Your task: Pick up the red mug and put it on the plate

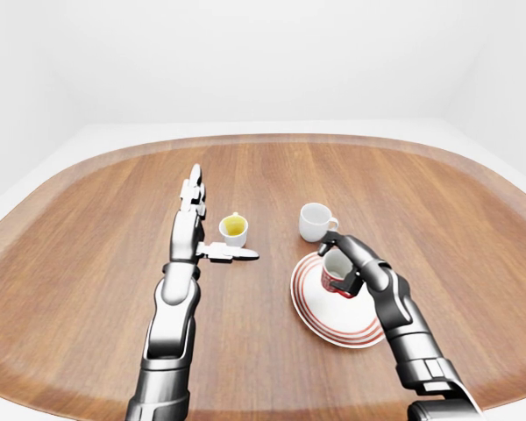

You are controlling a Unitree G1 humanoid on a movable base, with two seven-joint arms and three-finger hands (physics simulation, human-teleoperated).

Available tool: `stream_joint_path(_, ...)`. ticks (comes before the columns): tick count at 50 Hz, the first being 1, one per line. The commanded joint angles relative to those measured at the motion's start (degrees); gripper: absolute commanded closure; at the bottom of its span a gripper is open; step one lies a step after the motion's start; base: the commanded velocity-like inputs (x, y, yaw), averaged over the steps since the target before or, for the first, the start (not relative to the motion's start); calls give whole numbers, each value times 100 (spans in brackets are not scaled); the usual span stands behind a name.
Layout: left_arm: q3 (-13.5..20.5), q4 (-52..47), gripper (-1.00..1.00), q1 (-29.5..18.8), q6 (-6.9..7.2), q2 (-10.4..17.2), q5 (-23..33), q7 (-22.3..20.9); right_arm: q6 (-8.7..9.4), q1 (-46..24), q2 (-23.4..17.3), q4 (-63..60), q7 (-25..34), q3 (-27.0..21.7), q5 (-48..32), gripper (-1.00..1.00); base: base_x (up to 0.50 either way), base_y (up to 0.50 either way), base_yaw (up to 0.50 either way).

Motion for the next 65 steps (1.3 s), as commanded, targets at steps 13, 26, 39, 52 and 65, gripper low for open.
stream_joint_path(13,-15,-24,-100,36,0,-8,1,-7,0,123,-87,44,-103,-116,-191,100,0,0,0)
stream_joint_path(26,-27,-7,-100,37,0,-16,14,-4,0,146,-114,-8,-71,-140,-209,100,0,0,0)
stream_joint_path(39,-40,-123,-100,55,0,-25,33,-21,0,172,-91,-129,-31,-126,-266,-100,0,0,0)
stream_joint_path(52,-26,-91,-100,46,0,-17,26,-21,0,142,-70,-92,-34,-107,-281,-100,0,0,0)
stream_joint_path(65,-39,-144,-100,59,0,-24,36,-20,0,183,-93,-492,180,-137,-357,-100,0,0,0)
